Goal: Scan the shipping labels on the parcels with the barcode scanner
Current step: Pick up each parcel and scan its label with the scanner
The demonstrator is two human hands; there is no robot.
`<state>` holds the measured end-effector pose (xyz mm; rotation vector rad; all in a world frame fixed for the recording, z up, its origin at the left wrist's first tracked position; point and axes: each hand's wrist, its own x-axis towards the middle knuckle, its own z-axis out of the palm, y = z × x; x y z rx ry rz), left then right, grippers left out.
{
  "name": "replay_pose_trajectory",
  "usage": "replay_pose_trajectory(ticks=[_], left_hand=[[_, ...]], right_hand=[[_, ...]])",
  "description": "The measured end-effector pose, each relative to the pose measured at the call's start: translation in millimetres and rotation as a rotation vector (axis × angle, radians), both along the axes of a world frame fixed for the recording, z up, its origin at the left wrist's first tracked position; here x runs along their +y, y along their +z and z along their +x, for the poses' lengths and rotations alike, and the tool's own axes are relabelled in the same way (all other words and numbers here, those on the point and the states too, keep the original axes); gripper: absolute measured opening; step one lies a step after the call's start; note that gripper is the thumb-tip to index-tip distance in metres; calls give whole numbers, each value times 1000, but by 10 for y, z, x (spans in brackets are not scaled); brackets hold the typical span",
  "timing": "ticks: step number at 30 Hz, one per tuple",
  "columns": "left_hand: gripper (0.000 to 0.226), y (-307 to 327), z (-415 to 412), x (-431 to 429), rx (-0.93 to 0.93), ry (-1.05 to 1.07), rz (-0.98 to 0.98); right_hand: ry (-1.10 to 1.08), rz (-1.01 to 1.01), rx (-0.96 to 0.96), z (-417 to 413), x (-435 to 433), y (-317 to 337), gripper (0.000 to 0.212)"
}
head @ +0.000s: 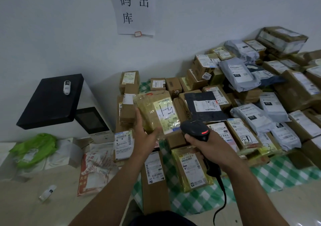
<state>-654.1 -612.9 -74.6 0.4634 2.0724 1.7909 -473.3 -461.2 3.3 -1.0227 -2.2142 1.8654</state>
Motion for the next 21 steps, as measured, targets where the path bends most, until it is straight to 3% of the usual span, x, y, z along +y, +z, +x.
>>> replay_pose_trajectory(ticks=[5,9,15,18,21], left_hand=[[108,-386,518,-418,-183,-149,-19],[105,-661,810,-701,-331,-167,-15],[88,-837,1010,-970,-433,-170,-68],[78,-927,1027,-1013,-443,-89,-179],[49,-894,1002,-968,-325,-71,-276]], right_hand=[[17,2,-19,2,-80,-35,26],[24,-45,-62,-59,-203,-158,30],[97,-57,-112,-184,-378,-274,15],[110,-75,-119,-201,-421,-304,18],[125,-72,-108,-218,-460,-293,24]])
